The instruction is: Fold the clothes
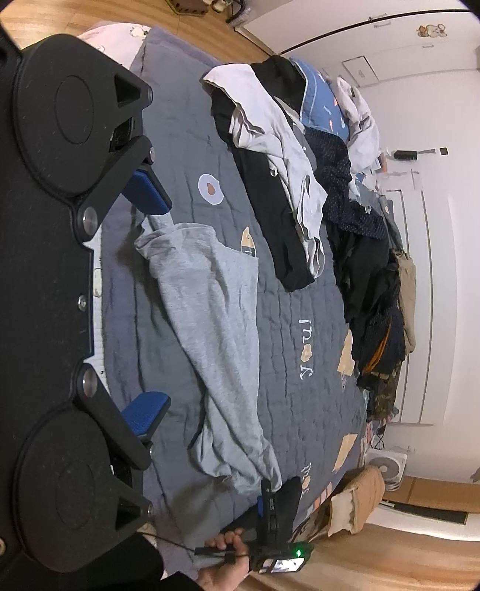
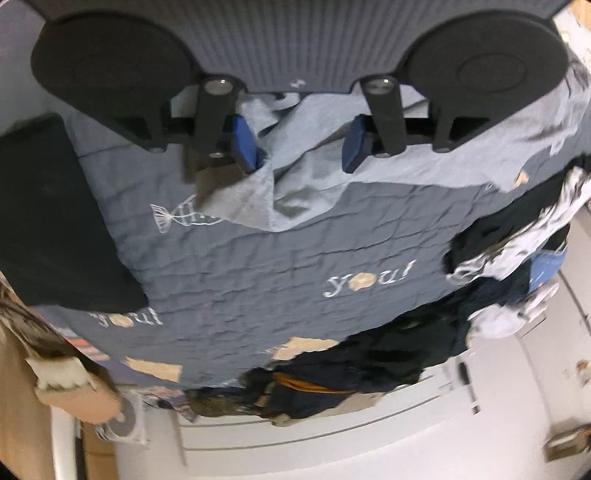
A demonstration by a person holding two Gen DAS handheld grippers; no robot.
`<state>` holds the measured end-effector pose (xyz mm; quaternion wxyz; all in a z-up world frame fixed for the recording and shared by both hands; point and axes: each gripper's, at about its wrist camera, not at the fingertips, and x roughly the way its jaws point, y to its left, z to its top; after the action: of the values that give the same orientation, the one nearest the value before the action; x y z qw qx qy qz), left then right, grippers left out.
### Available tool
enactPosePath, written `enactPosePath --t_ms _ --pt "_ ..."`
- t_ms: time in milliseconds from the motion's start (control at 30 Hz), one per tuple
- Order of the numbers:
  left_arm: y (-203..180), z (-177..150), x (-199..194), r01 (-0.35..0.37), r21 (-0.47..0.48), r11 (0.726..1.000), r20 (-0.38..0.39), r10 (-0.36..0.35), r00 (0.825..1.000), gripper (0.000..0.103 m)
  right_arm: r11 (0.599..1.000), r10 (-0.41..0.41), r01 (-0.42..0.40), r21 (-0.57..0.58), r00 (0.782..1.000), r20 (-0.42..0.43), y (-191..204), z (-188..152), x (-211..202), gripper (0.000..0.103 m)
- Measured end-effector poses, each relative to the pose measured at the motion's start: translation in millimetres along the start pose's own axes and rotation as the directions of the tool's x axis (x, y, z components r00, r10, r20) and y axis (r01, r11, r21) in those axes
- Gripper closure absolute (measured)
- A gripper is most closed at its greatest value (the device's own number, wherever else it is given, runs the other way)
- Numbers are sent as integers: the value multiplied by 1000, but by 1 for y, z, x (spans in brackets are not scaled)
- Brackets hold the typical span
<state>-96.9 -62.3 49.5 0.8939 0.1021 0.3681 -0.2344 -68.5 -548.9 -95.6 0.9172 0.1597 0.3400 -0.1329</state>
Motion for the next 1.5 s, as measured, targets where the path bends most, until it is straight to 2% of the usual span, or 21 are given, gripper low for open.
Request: enactPosePath --t_ms 200,467,933,1300,1500 --pt "2 -5 -24 8 8 1000 3 -8 1000 0 994 87 -86 -73 996 -1 46 -8 -3 46" --pt "5 -17 -47 1 9 1000 -13 0 1000 0 956 179 -187 -226 982 -55 124 -22 13 40" --pt "24 -36 -86 -7 5 1000 -17 7 1000 0 919 197 -218 -329 976 -98 191 -34 54 36" --pt "33 -44 -102 -2 -5 1000 0 2 1000 0 883 208 -235 -406 972 -110 216 -45 68 35" --pt "31 -41 -95 27 -8 1000 22 -27 999 0 838 187 -217 -501 976 -110 227 -48 79 34"
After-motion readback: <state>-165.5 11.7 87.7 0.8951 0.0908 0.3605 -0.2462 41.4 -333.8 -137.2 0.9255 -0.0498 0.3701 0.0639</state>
